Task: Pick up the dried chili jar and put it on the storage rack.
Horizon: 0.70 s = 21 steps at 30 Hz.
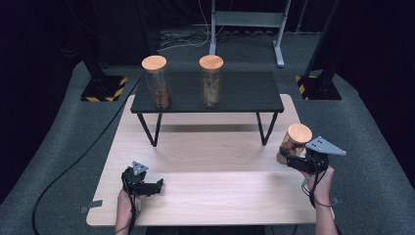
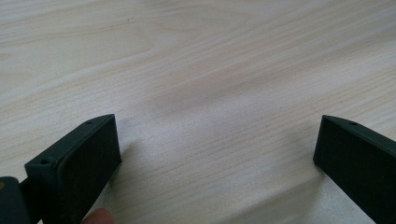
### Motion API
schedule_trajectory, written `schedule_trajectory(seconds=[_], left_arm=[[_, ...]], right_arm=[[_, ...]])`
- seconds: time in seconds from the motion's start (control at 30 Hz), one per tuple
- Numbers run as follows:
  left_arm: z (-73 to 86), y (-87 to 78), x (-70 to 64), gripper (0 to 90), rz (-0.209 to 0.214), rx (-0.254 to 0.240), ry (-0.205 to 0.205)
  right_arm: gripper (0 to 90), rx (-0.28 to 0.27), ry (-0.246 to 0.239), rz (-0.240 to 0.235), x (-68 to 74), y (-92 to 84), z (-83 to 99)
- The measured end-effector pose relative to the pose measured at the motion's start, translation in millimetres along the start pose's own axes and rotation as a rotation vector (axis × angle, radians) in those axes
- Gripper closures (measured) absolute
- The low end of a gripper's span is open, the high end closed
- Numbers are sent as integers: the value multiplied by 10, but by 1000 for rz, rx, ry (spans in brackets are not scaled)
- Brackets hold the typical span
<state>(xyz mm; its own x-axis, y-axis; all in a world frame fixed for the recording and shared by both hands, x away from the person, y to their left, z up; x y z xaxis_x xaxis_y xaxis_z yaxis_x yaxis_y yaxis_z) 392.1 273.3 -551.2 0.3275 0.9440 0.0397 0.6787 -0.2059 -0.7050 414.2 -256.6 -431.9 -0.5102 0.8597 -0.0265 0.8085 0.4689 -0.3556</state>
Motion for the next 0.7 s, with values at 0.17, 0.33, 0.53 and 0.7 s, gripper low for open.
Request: schedule_trajectory(seconds=[0.17, 0.33, 0.53, 0.7], left_arm=[[0, 0, 0, 0, 0, 0, 0], [0, 0, 0, 0, 0, 0, 0], [0, 0, 0, 0, 0, 0, 0], [0, 0, 0, 0, 0, 0, 0]], right_arm=[[243, -1, -4, -4, 15, -13, -36], [243, 4, -1, -10, 27, -23, -65], [243, -2, 0, -19, 42, -50, -134], [244, -2, -1, -25, 51, -66, -193]])
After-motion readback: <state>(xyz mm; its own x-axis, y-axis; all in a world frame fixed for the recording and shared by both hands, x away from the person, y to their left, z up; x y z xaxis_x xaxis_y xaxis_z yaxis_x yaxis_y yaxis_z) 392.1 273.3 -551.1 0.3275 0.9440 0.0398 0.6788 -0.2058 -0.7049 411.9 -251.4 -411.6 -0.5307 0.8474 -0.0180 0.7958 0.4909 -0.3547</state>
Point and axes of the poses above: each handheld gripper's, and its own axes: y roughly forward along the jaws, z roughly out of its underside, x roughly to its left, the point moved 3 cm from there along y, roughly forward along the jaws, and after that the axes turned 3 degrees about -z, right-handed, at the moved point
